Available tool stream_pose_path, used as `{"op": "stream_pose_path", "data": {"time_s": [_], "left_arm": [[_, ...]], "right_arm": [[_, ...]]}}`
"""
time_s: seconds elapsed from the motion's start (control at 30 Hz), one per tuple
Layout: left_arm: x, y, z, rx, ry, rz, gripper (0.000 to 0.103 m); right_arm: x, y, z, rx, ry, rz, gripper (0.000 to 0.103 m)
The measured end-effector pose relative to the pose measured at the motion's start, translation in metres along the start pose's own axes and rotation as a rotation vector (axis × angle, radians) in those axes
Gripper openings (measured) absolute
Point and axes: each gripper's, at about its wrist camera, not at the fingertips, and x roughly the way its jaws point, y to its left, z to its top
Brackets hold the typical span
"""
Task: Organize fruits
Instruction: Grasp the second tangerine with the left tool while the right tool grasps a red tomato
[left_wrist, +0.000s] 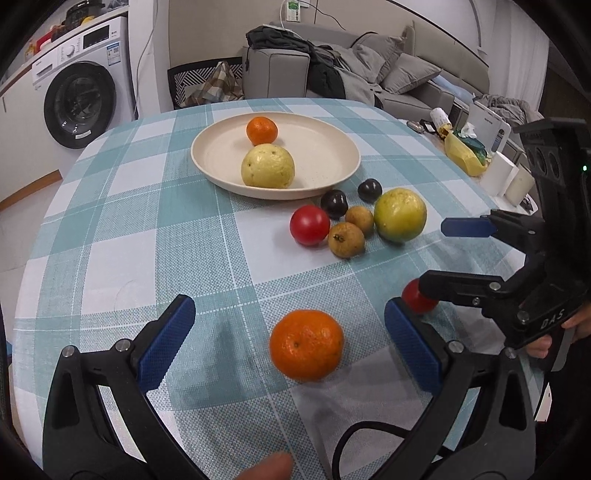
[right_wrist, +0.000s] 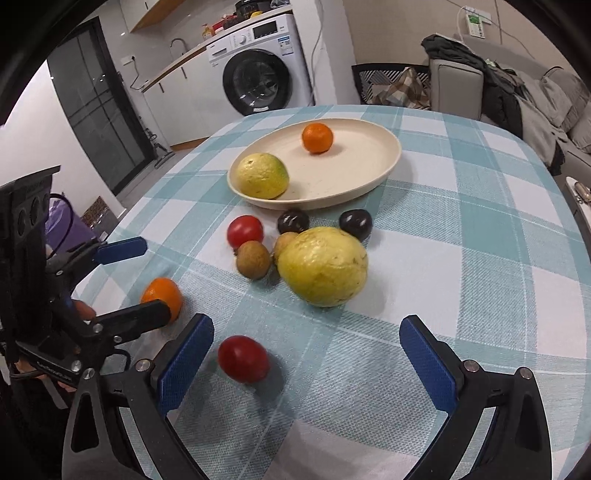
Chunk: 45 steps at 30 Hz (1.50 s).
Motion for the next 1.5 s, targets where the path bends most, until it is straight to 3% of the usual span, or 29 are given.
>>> {"op": "stream_pose_path", "data": {"time_s": [0.27,0.57,0.8,0.97,1.17,1.5], "left_arm": [[0.001,0.003,-0.01,0.046,0.05,-0.048,0.099],[0.01,-0.006,-0.018,0.095,0.101,-0.087,0.074],[0.01,-0.01,-0.02,0.124,0.095,-0.098,0.054],[0.009,-0.01,-0.019,0.131,0.087,-0.096,0.037],[0.01,-0.011,-0.018,0.125,0.077,-0.106,0.037],[0.007,-0.008,-0.015,0.104,0.053,-0.093,0.037]], "right_arm": [[0.004,0.011,-0.005,-0.065,0.044,0.023,0.103],[0.009,0.018,-0.009,-0.109,0.072,0.047,0.102],[0.009,0.027,-0.012,-0.142,0.086,0.07,0.087],[0.009,0.028,-0.013,-0.152,0.091,0.086,0.083],[0.007,0.029,-0.014,-0.166,0.093,0.095,0.08],[0.007,0.034,-0.016,-0.195,0.085,0.078,0.053]]}}
